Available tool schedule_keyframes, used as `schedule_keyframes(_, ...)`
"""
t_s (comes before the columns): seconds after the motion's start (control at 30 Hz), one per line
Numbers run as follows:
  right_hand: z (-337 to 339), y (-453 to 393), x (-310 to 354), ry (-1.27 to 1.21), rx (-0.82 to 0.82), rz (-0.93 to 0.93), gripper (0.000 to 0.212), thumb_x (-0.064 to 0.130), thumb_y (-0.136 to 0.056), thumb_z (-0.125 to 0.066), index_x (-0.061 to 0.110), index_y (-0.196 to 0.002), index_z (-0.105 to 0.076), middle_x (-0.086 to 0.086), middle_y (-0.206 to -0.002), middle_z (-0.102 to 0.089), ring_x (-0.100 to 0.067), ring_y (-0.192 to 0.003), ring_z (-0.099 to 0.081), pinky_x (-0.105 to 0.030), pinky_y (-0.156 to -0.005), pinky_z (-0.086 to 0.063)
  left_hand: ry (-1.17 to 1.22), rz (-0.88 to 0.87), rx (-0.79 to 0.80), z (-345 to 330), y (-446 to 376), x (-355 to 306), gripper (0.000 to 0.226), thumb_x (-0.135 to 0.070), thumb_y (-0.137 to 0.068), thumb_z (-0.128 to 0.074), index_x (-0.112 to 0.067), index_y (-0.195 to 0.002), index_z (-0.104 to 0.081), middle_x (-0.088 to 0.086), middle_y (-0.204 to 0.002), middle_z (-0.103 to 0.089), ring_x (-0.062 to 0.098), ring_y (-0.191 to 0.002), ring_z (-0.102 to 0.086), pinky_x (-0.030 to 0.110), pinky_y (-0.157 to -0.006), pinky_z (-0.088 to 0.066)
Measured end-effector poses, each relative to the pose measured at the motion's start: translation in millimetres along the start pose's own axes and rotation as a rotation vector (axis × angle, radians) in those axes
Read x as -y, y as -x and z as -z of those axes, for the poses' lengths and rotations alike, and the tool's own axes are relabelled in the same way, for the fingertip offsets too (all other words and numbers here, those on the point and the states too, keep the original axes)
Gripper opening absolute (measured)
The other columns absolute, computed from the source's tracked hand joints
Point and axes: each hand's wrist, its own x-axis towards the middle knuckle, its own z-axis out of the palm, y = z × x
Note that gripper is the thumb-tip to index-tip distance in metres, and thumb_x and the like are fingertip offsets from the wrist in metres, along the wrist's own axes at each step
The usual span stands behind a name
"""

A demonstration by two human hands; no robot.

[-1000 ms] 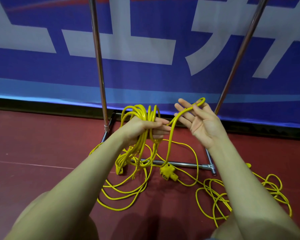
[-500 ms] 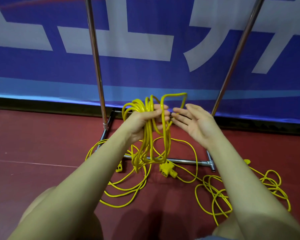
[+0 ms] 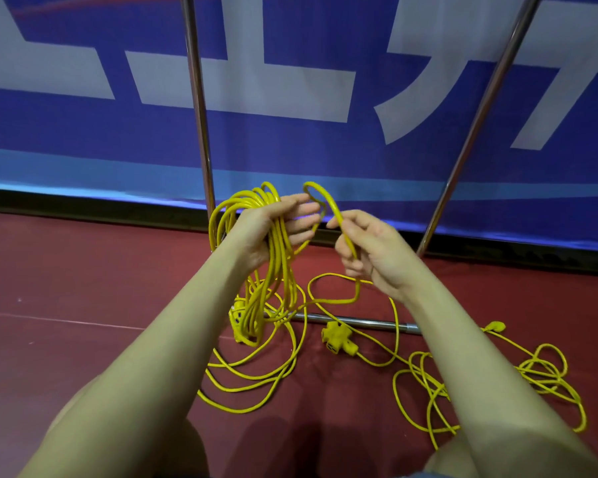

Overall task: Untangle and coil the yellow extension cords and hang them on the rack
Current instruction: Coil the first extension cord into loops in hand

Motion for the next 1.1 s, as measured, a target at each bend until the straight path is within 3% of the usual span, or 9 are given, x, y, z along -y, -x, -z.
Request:
schedule_keyframes(0.07, 5, -2, 3, -0.055, -0.063, 0.026, 0.02, 0.018, -0.101, -0.037, 0.014, -0.094, -0.055, 0.003, -0.05, -0.037, -0.004, -0.035, -0.024, -0.014, -0.038, -0.022, -0.113, 0.012, -0.012, 0, 1, 0, 0.022, -0.016, -0.099, -0.039, -0.009, -0.096, -0.06, 0.001, -0.071, -0.072, 0.005, -0.038, -0.051, 0.017, -0.042, -0.045)
schedule_keyframes(0.17, 9, -5, 0, -0.04, -0.133, 0.016, 0.022, 0.018, -0.102, -0.037, 0.011, -0.093, -0.056, 0.004, -0.05, -0.03, -0.003, -0.035, -0.019, -0.013, -0.036, -0.017, -0.193, 0.029, 0.019, 1, 0, 2, 0.028, -0.02, -0.101, -0.038, -0.005, -0.091, -0.06, 0.001, -0.061, -0.068, 0.003, -0.027, -0.027, 0.013, -0.035, -0.032)
schedule_keyframes(0.3, 5, -8, -3, -0.001, -0.209, 0.006, 0.023, 0.018, -0.103, -0.037, 0.009, -0.091, -0.055, 0.001, -0.054, -0.038, -0.004, -0.034, -0.021, -0.014, -0.037, -0.017, -0.171, 0.079, 0.054, -2, 1, 5, 0.033, -0.02, -0.101, -0.036, -0.002, -0.086, -0.058, 0.001, -0.053, -0.062, 0.003, -0.025, -0.026, 0.013, -0.034, -0.03)
schedule_keyframes(0.5, -2, -9, -12, 0.079, -0.175, -0.112, 0.021, 0.018, -0.105, -0.026, 0.014, -0.087, -0.037, -0.011, -0.091, -0.069, -0.009, -0.027, -0.028, -0.015, -0.036, -0.025, 0.119, 0.026, 0.128, -6, 1, 4, 0.039, -0.024, -0.102, -0.032, -0.007, -0.077, -0.056, -0.005, -0.042, -0.039, 0.002, -0.025, -0.026, 0.012, -0.03, -0.029)
schedule_keyframes(0.6, -9, -9, -20, 0.144, -0.076, -0.153, 0.019, 0.018, -0.104, -0.026, 0.015, -0.088, -0.037, -0.013, -0.085, -0.066, -0.009, -0.026, -0.032, -0.017, -0.036, -0.028, 0.203, 0.01, 0.176, -6, 0, 5, 0.05, -0.026, -0.102, -0.029, -0.009, -0.068, -0.062, -0.006, -0.038, -0.033, 0.001, -0.024, -0.026, 0.012, -0.028, -0.028)
schedule_keyframes(0.73, -6, -10, -16, 0.201, 0.003, -0.157, 0.018, 0.015, -0.104, -0.026, 0.01, -0.091, -0.038, -0.015, -0.065, -0.067, -0.01, -0.025, -0.028, -0.015, -0.034, -0.026, 0.058, -0.068, 0.187, -11, 2, 5, 0.037, -0.025, -0.103, -0.026, -0.009, -0.081, -0.051, -0.007, -0.036, -0.032, 0.001, -0.026, -0.028, 0.014, -0.034, -0.035)
schedule_keyframes(0.87, -4, -7, -16, 0.253, 0.099, -0.184, 0.018, 0.014, -0.103, -0.03, 0.009, -0.091, -0.041, -0.017, -0.079, -0.067, -0.006, -0.023, -0.027, -0.014, -0.032, -0.024, 0.023, -0.092, 0.191, -11, 2, 6, 0.034, -0.025, -0.103, -0.027, -0.009, -0.084, -0.05, -0.008, -0.035, -0.03, 0.003, -0.031, -0.033, 0.019, -0.042, -0.045)
schedule_keyframes(0.97, -1, -8, -23, 0.447, -0.048, -0.127, 0.023, 0.013, -0.102, -0.036, 0.01, -0.085, -0.051, -0.007, -0.079, -0.061, -0.004, -0.026, -0.029, -0.015, -0.032, -0.023, 0.066, -0.067, 0.224, -6, 0, 2, 0.041, -0.026, -0.101, -0.028, -0.011, -0.077, -0.057, -0.01, -0.033, -0.027, 0.0, -0.026, -0.025, 0.012, -0.031, -0.029)
schedule_keyframes(1.1, 3, -14, -23, 0.228, -0.29, -0.152, 0.029, 0.014, -0.102, -0.037, 0.007, -0.08, -0.054, -0.004, -0.063, -0.041, 0.0, -0.029, -0.025, -0.012, -0.032, -0.018, 0.096, 0.015, 0.235, -3, -2, 3, 0.05, -0.028, -0.098, -0.034, -0.013, -0.06, -0.063, -0.008, -0.033, -0.027, 0.0, -0.024, -0.023, 0.009, -0.029, -0.019)
